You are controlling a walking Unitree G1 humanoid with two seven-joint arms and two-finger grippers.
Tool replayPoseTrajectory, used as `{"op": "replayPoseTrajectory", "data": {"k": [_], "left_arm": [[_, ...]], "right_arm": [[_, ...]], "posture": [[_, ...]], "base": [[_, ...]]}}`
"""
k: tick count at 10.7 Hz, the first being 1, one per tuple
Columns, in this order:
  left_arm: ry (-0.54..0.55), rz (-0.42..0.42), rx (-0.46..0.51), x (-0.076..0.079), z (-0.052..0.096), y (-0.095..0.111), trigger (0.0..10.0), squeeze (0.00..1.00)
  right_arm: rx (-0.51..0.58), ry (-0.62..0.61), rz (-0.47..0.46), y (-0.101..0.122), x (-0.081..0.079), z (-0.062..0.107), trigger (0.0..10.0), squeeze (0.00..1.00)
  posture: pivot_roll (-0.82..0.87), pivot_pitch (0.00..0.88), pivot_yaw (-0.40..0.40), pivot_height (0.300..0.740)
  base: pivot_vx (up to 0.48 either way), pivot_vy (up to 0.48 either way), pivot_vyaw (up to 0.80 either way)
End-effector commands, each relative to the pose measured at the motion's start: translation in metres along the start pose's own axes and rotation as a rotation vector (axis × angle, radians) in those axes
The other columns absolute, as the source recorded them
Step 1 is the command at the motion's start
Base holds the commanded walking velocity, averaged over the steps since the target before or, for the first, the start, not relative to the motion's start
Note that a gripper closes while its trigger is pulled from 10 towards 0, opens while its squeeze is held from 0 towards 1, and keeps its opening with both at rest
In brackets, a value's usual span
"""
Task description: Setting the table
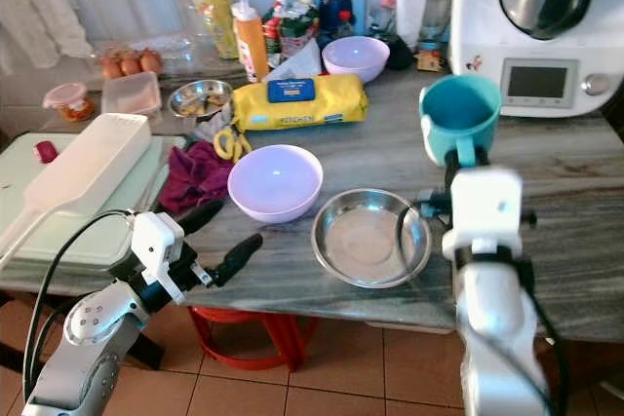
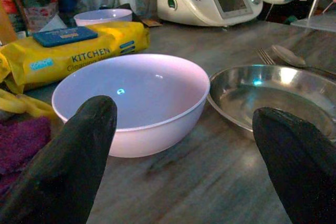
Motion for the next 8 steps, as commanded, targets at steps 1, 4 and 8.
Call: {"op": "replayPoseTrajectory", "data": {"k": [1,4,8], "left_arm": [[0.0,-0.013,0.002,-0.002,0.003,0.003,10.0,0.0],[-0.011,-0.009,0.013,0.0,0.001,0.004,10.0,0.0],[0.0,-0.011,0.02,-0.001,0.001,0.007,10.0,0.0]], "right_arm": [[-0.005,0.007,-0.028,0.0,0.002,-0.006,10.0,0.0],[-0.031,0.128,-0.132,-0.001,-0.013,-0.029,10.0,0.0],[-0.135,0.198,-0.286,-0.015,-0.024,-0.037,10.0,0.0]], "posture": [[-0.28,0.096,0.089,0.74],[-0.27,0.103,0.088,0.74],[-0.26,0.106,0.084,0.74]], "base": [[0.0,0.0,0.0],[0.0,0.0,0.0],[0.0,0.0,0.0]]}}
Point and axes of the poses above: a point about 5 cm out from each wrist's last joint towards the gripper, its own z axis pointing back from the gripper into the wrist, its own y axis along the axis of the wrist's last joint, x = y × z, the point moved 4 cm from there along -z, pointing out of the wrist towards the gripper
